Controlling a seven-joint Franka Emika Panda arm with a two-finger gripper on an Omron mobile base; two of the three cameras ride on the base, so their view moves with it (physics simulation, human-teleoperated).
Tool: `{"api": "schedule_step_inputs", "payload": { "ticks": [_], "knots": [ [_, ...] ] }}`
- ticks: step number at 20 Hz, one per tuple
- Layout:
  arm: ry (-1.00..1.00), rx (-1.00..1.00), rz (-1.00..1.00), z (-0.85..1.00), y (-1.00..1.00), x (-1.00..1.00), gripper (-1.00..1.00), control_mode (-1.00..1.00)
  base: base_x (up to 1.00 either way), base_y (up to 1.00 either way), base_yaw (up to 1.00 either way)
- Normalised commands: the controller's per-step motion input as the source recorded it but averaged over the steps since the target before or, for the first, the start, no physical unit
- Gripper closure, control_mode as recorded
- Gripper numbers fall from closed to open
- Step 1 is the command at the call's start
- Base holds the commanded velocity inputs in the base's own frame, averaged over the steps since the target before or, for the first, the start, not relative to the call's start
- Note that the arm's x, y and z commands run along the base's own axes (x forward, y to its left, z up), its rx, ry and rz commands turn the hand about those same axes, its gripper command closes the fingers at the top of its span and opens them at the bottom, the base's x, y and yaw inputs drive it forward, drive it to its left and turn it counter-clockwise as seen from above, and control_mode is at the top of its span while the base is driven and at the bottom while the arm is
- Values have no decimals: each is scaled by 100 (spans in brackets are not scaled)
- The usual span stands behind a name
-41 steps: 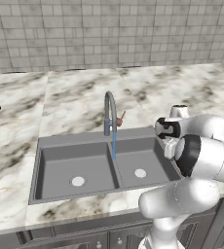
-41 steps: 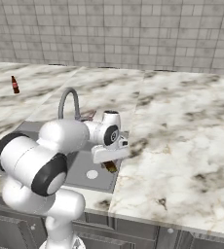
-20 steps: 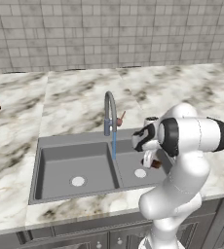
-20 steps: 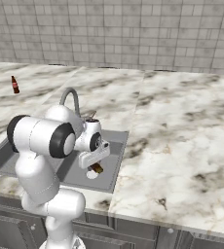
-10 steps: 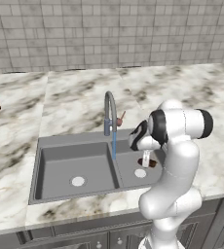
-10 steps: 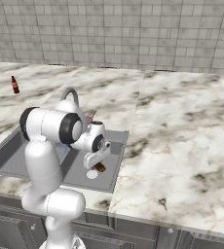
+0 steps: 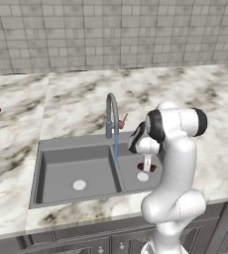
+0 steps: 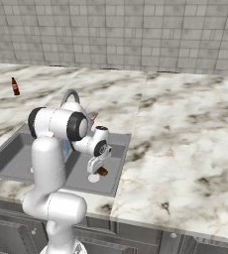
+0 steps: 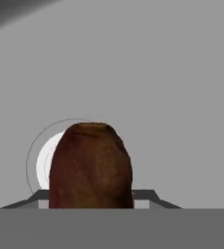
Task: Turn on the sink faucet. Then move the sweet potato from the counter to the sink. Turn off the sink. Move the vegetable from the sink to the pot next to the stove. Finally move the pot to the front right burner.
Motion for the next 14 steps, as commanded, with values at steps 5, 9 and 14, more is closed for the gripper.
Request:
{"api": "schedule_step_inputs", "payload": {
  "ticks": [5,9,14],
  "knots": [
    [6,0,5,-22,14,6,100,-100,0,0,0],
    [6,0,4,-13,12,0,-100,-100,0,0,0],
    [-1,3,2,0,0,0,-100,-100,0,0,0]
  ]
}}
